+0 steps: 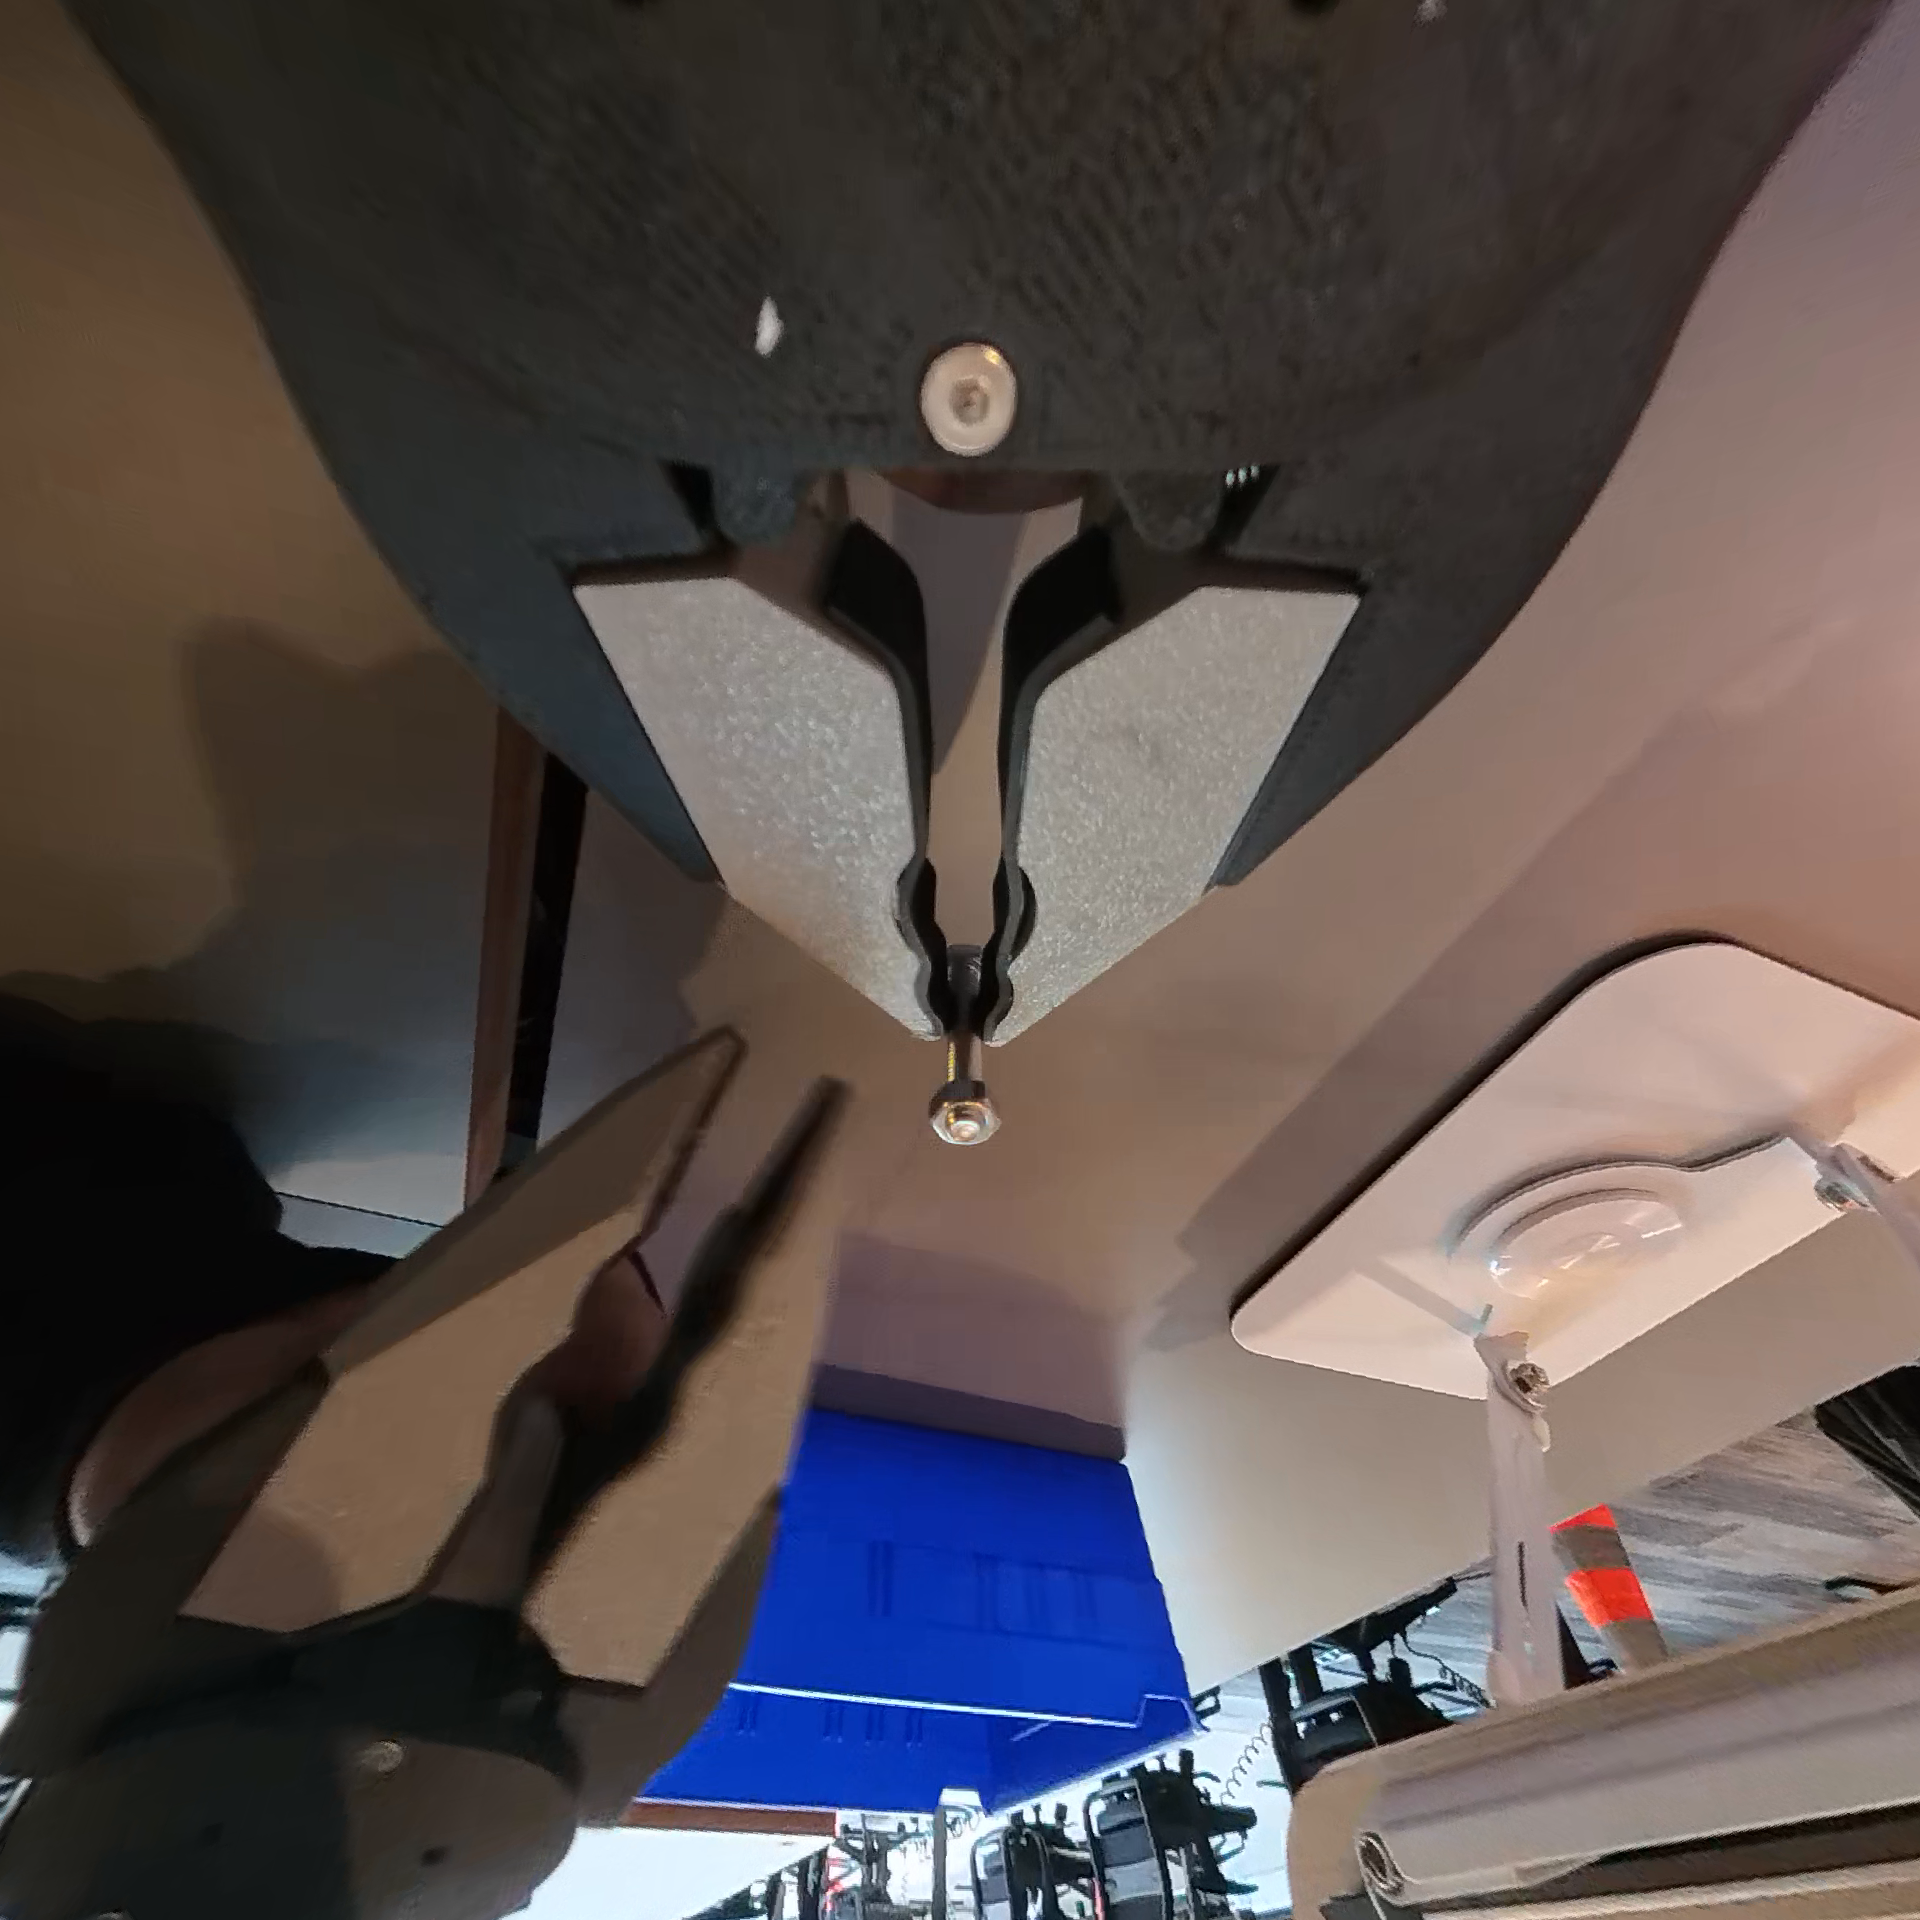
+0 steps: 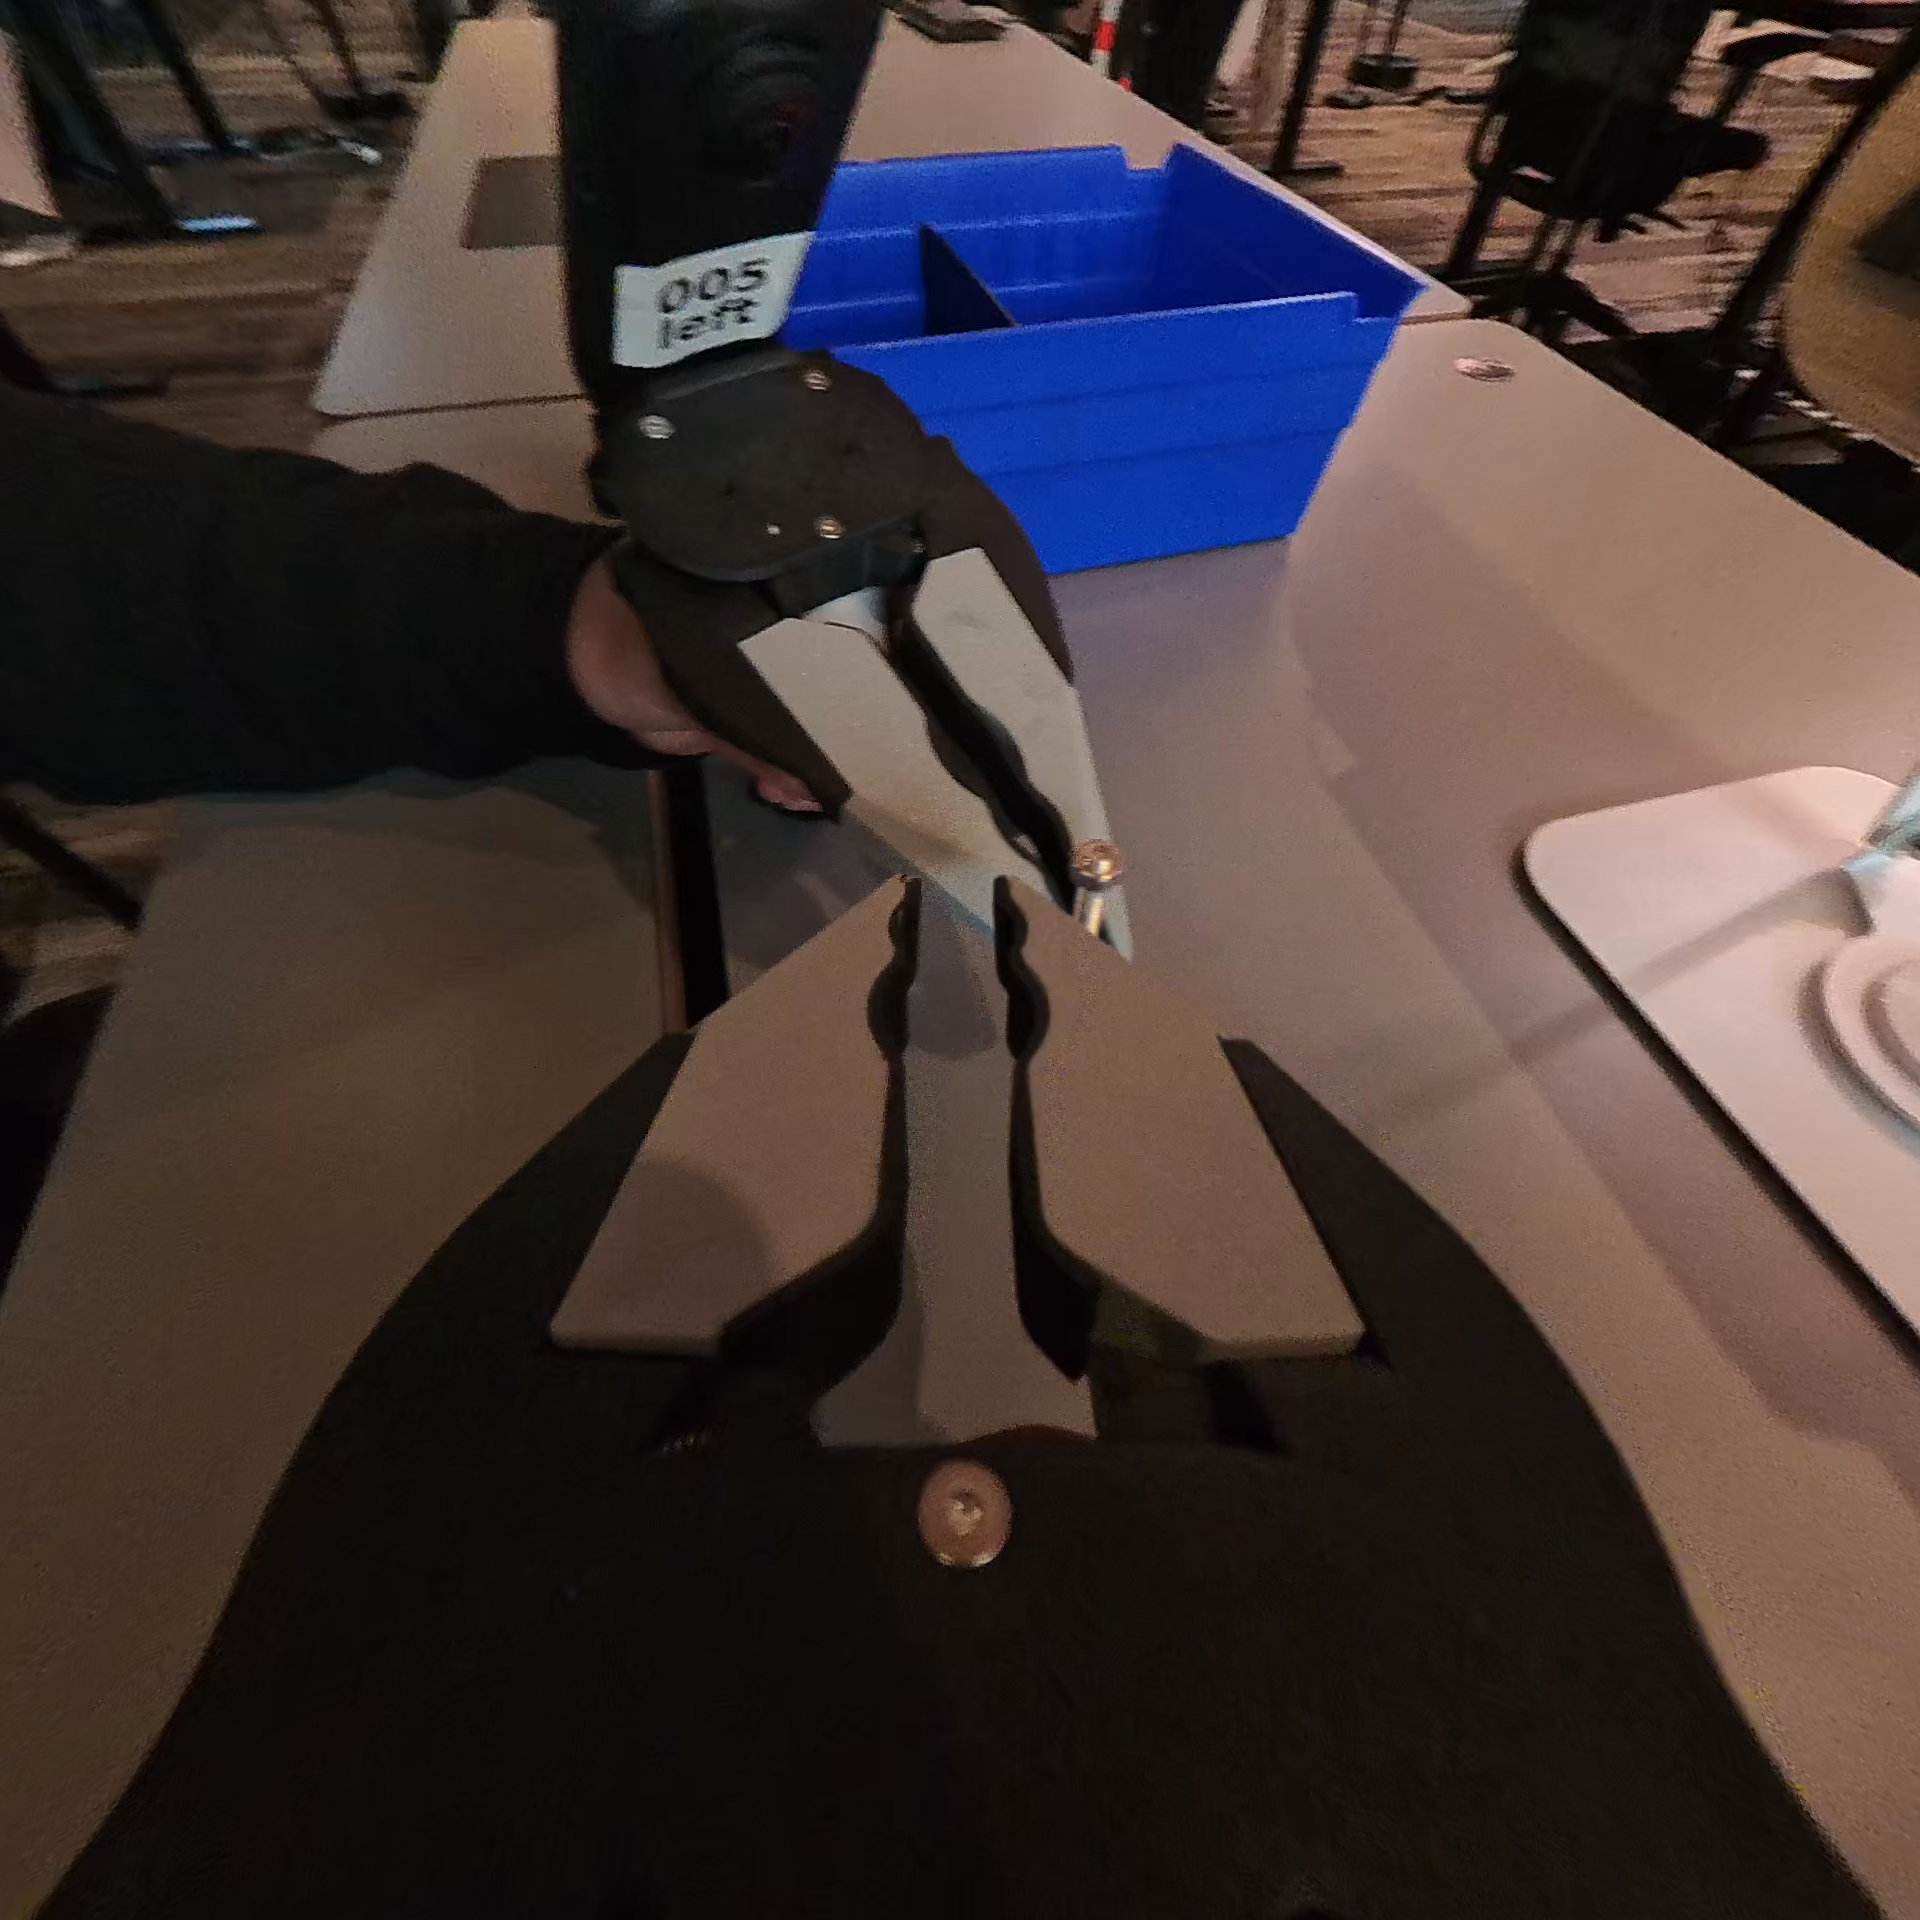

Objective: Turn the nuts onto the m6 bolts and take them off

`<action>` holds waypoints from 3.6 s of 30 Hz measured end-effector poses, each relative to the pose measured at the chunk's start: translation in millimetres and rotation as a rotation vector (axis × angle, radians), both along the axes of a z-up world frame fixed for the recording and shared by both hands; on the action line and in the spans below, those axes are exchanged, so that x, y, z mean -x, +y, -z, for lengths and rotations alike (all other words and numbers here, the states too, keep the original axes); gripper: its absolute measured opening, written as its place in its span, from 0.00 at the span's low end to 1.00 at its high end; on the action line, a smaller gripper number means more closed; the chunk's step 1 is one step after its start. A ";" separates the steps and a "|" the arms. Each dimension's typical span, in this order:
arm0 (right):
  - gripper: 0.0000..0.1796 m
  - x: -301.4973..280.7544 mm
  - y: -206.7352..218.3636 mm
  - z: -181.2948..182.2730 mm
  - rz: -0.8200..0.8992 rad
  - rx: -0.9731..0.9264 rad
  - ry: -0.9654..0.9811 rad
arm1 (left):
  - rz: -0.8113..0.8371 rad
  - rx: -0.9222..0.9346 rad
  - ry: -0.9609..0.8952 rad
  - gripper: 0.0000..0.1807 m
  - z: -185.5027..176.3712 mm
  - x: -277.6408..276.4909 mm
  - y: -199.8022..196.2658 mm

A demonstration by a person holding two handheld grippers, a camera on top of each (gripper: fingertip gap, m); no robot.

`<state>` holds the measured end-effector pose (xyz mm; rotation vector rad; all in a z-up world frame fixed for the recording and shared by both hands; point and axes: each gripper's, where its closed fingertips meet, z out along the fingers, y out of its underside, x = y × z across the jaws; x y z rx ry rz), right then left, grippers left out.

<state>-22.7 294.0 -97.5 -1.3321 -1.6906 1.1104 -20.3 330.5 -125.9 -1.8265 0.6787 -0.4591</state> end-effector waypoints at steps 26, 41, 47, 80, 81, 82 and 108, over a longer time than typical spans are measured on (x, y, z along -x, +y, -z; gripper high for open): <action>0.21 3.9 19.4 2.3 0.101 0.024 0.011 | 0.002 -0.014 0.011 0.01 1.4 -2.2 0.1; 0.13 0.1 9.3 1.3 0.040 0.024 0.004 | -0.015 -0.024 0.017 0.01 1.0 -2.7 1.3; 0.18 1.7 17.0 1.4 0.082 0.036 0.013 | -0.013 -0.024 0.021 0.01 1.4 -3.2 1.0; 0.20 2.1 21.6 0.7 0.100 0.073 0.031 | -0.005 -0.021 0.020 0.01 1.8 -4.9 -0.1; 0.22 2.7 22.5 3.0 0.103 0.077 0.024 | -0.004 -0.021 0.022 0.01 1.9 -5.4 -0.3; 0.21 3.1 21.2 4.4 0.097 0.080 0.017 | -0.001 -0.021 0.025 0.01 2.1 -5.8 -0.6; 0.13 -0.9 12.5 -1.8 0.044 0.078 0.031 | -0.002 -0.017 0.029 0.01 3.0 -6.1 -1.0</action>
